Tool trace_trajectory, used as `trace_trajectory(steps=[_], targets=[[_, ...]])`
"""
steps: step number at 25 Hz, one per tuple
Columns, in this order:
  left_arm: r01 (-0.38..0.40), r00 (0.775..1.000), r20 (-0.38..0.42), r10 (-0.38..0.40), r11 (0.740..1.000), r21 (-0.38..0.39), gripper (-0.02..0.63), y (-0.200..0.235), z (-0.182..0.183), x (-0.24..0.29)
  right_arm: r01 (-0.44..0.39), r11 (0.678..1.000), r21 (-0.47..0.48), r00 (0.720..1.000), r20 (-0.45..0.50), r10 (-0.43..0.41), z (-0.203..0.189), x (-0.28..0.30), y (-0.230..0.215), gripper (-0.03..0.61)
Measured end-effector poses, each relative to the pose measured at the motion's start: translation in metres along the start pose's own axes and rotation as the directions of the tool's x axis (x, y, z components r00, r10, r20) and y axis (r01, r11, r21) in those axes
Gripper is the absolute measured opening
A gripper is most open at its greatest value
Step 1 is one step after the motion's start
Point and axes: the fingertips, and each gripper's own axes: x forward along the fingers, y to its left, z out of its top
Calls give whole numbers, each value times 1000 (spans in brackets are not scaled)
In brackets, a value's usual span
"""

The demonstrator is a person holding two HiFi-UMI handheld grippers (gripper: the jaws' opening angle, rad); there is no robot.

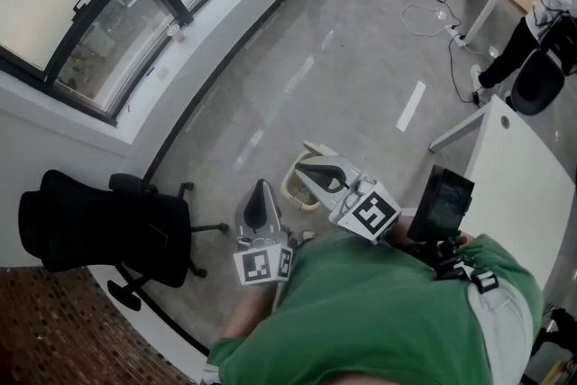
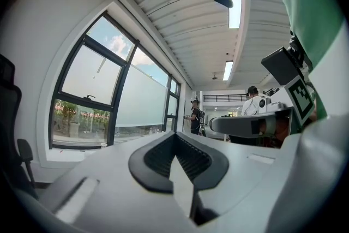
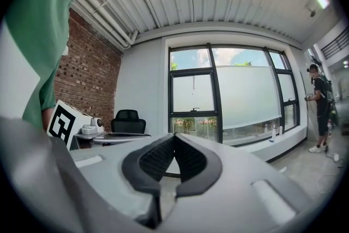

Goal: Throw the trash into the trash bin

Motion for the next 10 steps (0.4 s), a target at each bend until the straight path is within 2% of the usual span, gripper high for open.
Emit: trace_trajectory(steps=[10], targets=[[12, 1000, 6, -12, 1000, 5, 8, -1, 6, -16, 5, 1000, -11, 1000, 16, -5, 7, -4, 17, 3]])
